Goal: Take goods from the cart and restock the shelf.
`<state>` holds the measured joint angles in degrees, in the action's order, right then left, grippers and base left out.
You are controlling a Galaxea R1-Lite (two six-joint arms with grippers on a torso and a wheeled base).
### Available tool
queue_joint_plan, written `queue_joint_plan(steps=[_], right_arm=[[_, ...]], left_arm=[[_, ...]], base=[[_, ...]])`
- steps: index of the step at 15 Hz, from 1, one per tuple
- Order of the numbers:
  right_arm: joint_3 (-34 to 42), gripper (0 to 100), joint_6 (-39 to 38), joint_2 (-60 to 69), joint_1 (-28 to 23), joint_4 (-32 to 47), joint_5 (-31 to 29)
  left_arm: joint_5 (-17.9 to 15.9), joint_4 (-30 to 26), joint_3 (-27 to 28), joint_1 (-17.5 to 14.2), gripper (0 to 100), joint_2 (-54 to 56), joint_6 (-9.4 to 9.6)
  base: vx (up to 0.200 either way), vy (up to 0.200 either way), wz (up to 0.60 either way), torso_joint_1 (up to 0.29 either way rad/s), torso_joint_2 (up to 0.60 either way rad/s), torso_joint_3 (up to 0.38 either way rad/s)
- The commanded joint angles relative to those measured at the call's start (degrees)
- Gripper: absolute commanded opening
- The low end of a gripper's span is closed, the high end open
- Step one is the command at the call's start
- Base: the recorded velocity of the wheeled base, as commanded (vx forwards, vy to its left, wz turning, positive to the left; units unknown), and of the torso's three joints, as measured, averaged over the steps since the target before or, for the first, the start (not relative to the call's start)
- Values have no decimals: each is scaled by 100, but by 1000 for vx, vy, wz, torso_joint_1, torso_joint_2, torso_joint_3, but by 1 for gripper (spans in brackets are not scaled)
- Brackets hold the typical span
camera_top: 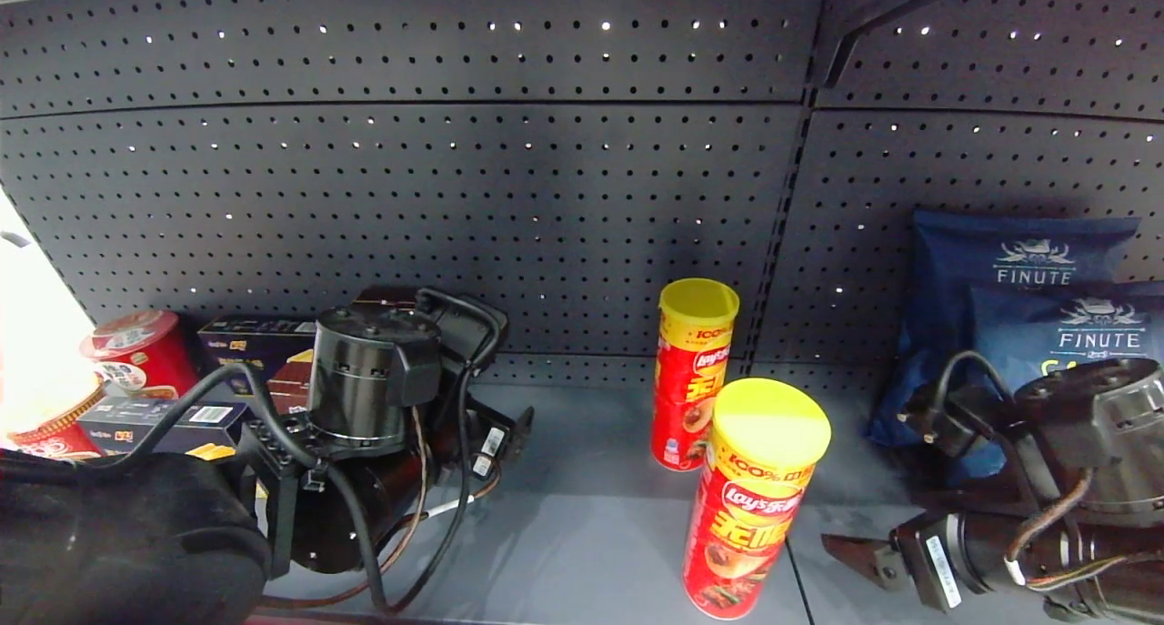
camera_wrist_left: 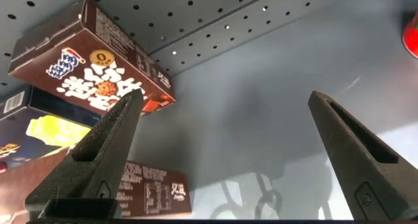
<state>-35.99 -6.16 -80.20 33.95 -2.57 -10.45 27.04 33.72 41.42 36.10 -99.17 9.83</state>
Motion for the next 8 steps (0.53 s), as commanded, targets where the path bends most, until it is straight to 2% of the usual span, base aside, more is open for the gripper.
queue_joint_plan(steps=[1,8], right_arm=[[-312,100,0,-426,121,2,-80],[-260,100,0,-461,349,2,-71]], left_arm=[[3,3,76,-6,100,-102,-7],[3,3,85,-32,100,-111,2]], base=[[0,0,0,0,0,0],[0,0,0,0,0,0]])
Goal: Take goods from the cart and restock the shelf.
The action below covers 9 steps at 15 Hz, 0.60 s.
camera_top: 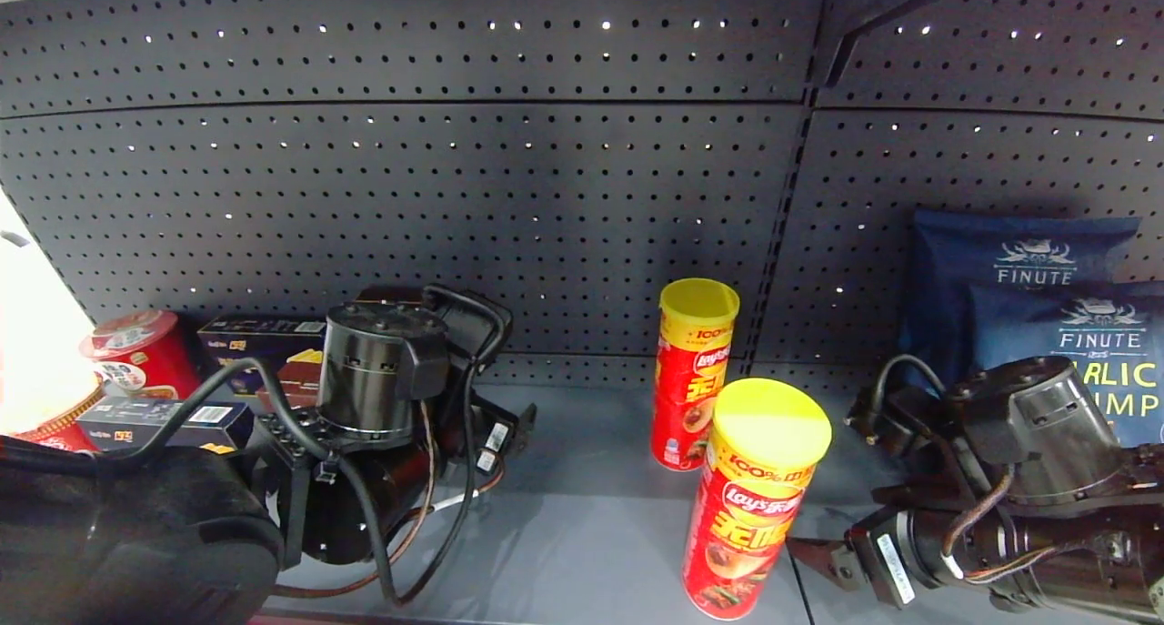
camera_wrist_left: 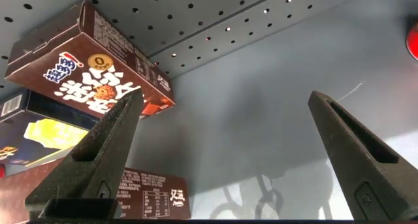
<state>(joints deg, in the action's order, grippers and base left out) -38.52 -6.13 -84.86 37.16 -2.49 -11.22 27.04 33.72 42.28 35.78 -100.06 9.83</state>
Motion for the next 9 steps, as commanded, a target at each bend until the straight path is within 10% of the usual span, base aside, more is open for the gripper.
queue_joint_plan(steps=[1,9], right_arm=[[-6,100,-2,4,28,-6,5],[-120,100,-2,-189,187,-24,32]], left_arm=[[3,3,0,-1,100,-22,2],[3,47,0,8,100,-31,2]], base=[[0,0,0,0,0,0],[0,0,0,0,0,0]])
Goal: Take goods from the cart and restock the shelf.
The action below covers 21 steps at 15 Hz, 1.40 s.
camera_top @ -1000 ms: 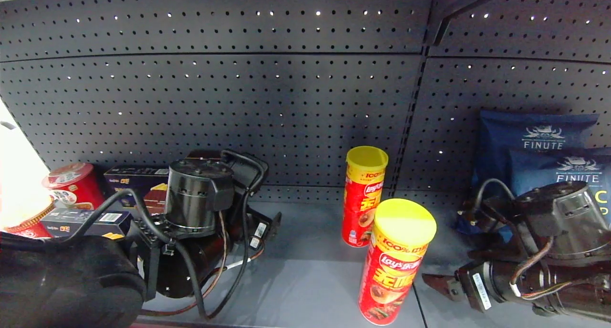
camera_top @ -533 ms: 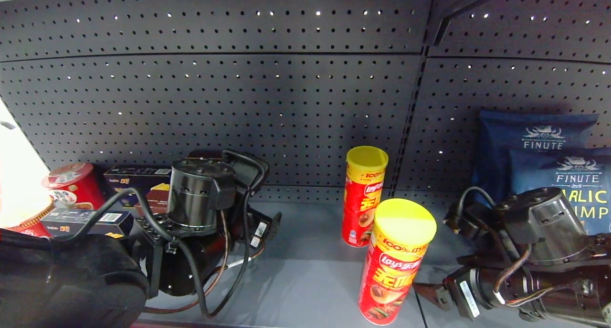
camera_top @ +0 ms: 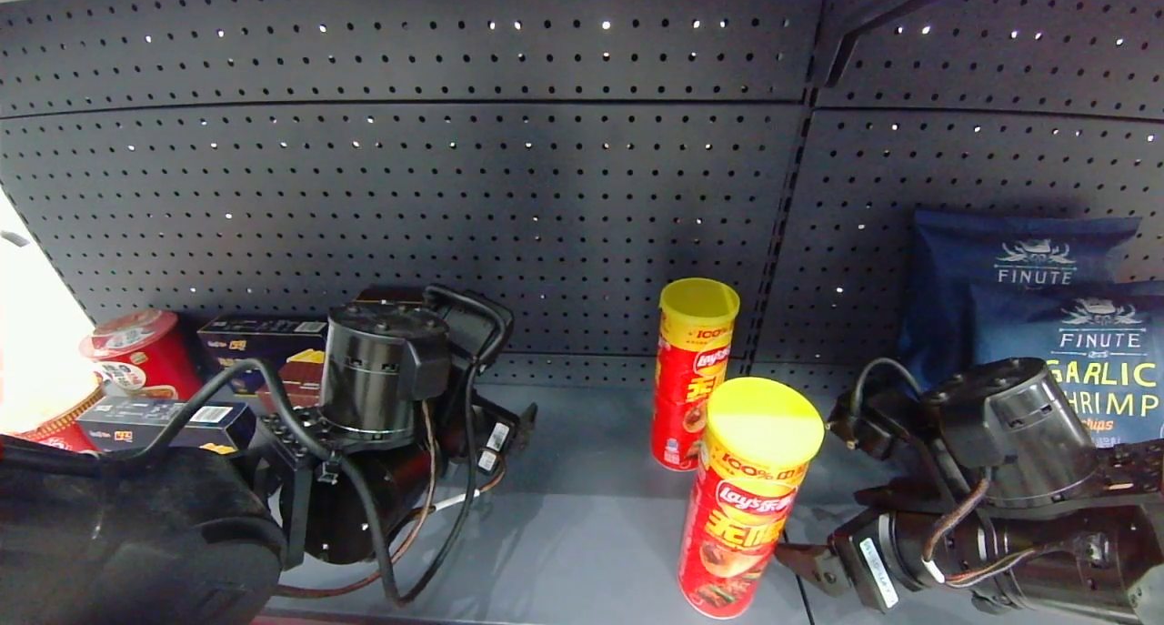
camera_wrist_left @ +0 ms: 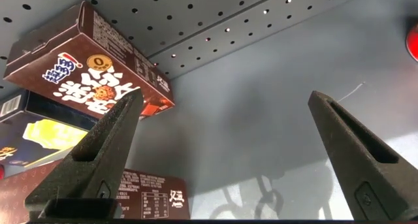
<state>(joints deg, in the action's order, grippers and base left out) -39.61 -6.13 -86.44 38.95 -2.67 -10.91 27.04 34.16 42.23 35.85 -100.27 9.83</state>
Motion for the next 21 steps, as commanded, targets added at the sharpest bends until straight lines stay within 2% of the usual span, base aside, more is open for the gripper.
queue_joint_plan(steps=[1,21], right_arm=[[-30,100,7,-48,7,-5,10],[-205,100,-2,-356,227,-164,1]], left_arm=[[3,3,-4,1,100,-10,2],[-6,12,5,-8,100,-10,2]], base=[[0,0,0,0,0,0],[0,0,0,0,0,0]])
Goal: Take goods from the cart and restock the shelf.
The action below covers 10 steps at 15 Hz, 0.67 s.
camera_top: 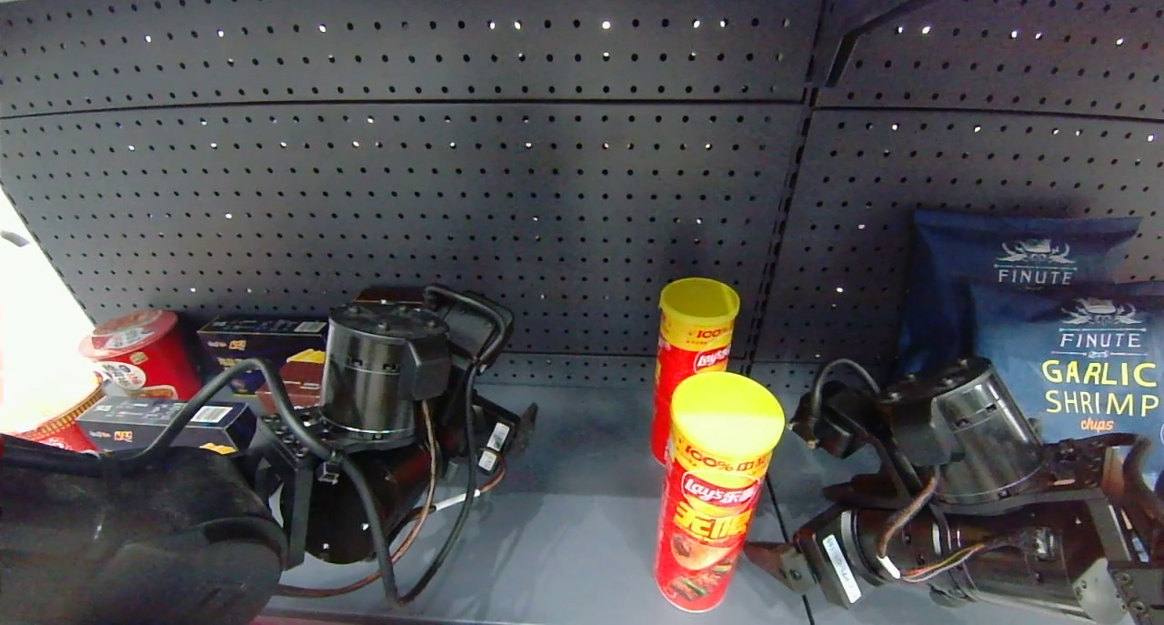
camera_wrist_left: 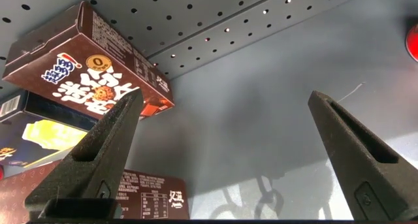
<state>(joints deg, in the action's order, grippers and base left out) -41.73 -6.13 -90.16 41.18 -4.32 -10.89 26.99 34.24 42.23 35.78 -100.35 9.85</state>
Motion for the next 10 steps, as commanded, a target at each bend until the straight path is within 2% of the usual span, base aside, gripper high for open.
queue_joint_plan(steps=[1,5,7,10], right_arm=[[42,100,-2,43,4,1,-1],[420,100,-2,544,-110,1,8],[561,100,-2,1132,-330,45,8],[692,100,-20,1827,-576,89,-10]], left_arm=[[-1,3,-4,-1,100,-2,-1],[8,56,-118,-1,100,77,-1],[8,-23,-39,78,100,297,-1],[34,-111,-30,26,100,763,-1]], base=[[0,0,0,0,0,0],[0,0,0,0,0,0],[0,0,0,0,0,0],[0,0,0,0,0,0]])
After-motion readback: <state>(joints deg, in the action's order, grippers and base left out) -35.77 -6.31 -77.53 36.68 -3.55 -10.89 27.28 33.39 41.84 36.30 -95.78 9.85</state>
